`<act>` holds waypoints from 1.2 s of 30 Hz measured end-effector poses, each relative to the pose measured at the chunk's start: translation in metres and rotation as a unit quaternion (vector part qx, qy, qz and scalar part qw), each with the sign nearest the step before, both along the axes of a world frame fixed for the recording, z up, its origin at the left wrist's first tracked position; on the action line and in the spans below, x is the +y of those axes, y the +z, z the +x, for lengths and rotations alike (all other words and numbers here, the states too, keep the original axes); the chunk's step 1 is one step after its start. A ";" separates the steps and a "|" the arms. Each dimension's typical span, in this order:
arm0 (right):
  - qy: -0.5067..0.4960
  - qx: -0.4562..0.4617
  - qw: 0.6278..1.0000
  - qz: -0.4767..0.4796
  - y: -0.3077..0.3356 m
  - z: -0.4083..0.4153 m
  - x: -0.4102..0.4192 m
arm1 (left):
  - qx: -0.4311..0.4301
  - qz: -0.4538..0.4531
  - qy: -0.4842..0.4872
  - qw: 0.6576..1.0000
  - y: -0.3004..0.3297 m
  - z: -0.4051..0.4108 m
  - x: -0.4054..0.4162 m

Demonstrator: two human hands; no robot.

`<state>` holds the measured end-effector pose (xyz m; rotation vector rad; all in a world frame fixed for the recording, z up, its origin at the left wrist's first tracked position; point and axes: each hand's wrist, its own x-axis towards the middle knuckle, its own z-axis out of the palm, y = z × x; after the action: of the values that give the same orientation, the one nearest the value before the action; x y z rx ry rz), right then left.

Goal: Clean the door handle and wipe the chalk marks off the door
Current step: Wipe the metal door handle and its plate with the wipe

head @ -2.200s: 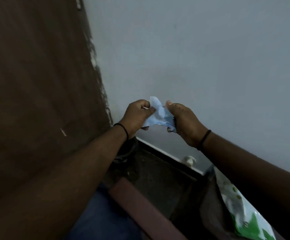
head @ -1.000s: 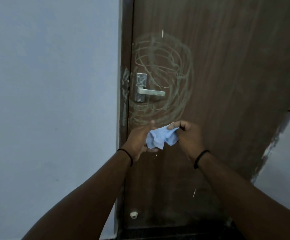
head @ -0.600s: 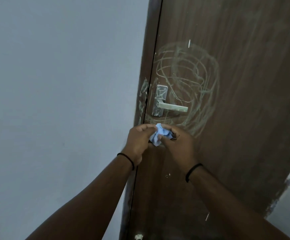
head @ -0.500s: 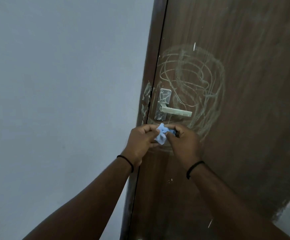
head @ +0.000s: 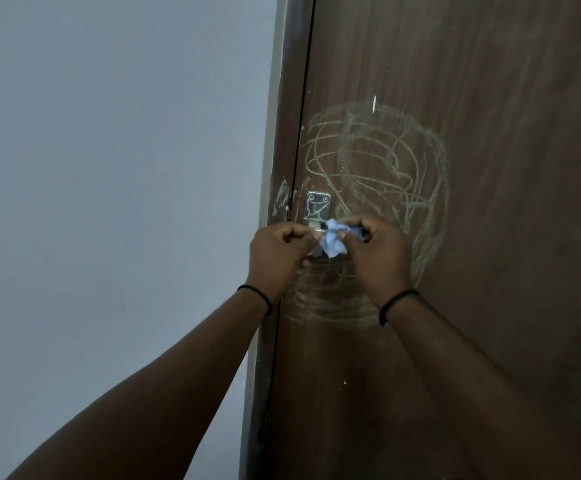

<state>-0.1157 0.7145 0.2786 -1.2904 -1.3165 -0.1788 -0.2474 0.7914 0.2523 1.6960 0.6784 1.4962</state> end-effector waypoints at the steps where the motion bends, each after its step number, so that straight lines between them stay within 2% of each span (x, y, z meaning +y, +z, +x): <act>1: 0.000 0.007 1.000 0.014 0.008 0.004 0.002 | 0.000 0.006 0.053 0.999 0.003 0.001 0.001; 3: -0.017 -0.006 0.999 0.027 0.023 0.011 0.010 | 0.001 -0.002 0.125 0.992 0.008 0.003 0.003; 7: -0.042 -0.070 0.996 0.041 0.043 0.008 0.035 | 0.031 -0.026 0.132 0.990 0.019 0.010 0.009; 12: -0.063 -0.161 0.983 0.054 0.049 0.003 0.057 | 0.065 0.048 0.145 0.986 0.017 0.017 0.014; 16: -0.090 -0.230 0.969 0.002 0.045 0.003 0.065 | 0.049 0.074 0.158 0.983 0.011 0.020 0.017; 19: -0.051 -0.295 0.954 -0.015 0.042 0.002 0.065 | 0.034 0.074 0.141 0.987 0.007 0.018 0.017; 21: -0.076 -0.330 0.939 -0.053 0.035 0.006 0.063 | 0.031 0.076 0.127 0.989 0.004 0.015 0.016; 26: -0.096 -0.249 0.964 0.003 0.044 0.007 0.069 | 0.041 0.091 0.123 0.987 0.002 0.013 0.015; 29: -0.049 -0.329 0.943 0.004 0.051 -0.006 0.073 | 0.055 0.095 0.135 0.985 0.003 0.014 0.016; 32: -0.021 -0.394 0.918 -0.039 0.045 0.004 0.073 | 0.072 0.088 0.136 0.984 0.007 0.013 0.019; 34: -0.052 -0.381 0.922 -0.037 0.045 0.016 0.069 | 0.080 0.085 0.133 0.984 0.008 0.012 0.020; 36: -0.066 -0.337 0.939 0.015 0.047 0.023 0.065 | 0.080 0.083 0.131 0.985 0.007 0.012 0.019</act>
<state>-0.0930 0.7794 0.3256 -1.3452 -1.7859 -0.7890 -0.2359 0.8108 0.2597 1.9272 0.9125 1.6466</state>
